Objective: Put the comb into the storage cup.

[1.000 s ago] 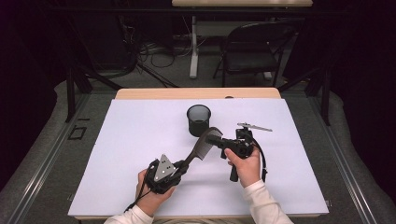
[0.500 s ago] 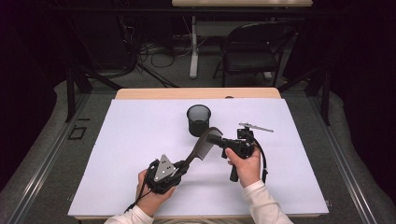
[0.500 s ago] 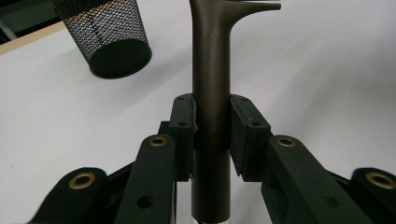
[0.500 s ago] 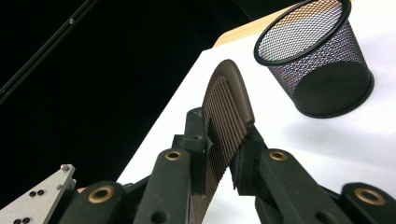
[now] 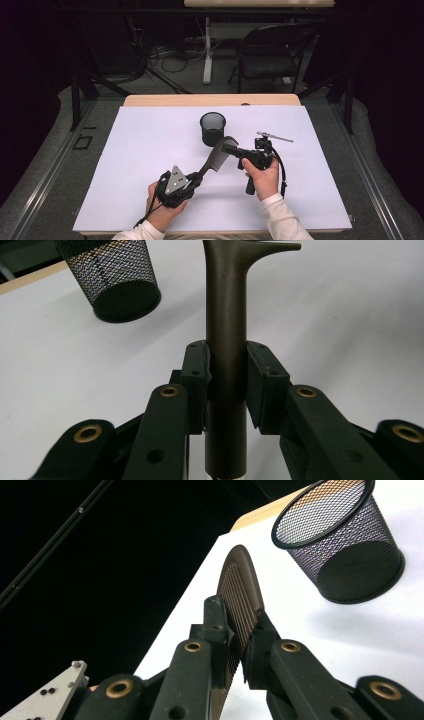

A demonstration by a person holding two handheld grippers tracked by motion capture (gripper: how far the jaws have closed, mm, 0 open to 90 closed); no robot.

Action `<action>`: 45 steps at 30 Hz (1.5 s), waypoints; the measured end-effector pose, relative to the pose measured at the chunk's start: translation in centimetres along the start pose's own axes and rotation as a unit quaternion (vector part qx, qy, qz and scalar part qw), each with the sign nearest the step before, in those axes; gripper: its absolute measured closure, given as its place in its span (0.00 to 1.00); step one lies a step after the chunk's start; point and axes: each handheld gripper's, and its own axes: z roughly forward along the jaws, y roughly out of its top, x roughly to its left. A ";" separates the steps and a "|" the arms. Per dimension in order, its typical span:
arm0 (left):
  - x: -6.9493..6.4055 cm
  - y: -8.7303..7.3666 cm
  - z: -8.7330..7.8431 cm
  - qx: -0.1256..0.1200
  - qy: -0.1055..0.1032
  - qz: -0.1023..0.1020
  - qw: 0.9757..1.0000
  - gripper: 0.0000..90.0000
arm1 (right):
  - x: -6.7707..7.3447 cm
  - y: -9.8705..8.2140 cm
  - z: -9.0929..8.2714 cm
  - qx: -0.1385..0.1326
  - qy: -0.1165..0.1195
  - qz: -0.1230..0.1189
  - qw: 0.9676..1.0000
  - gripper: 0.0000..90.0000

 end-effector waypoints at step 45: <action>0.0 -0.2 0.2 -0.005 0.000 0.000 1.000 0.80 | -0.8 -0.1 0.0 0.001 0.031 0.045 0.998 0.97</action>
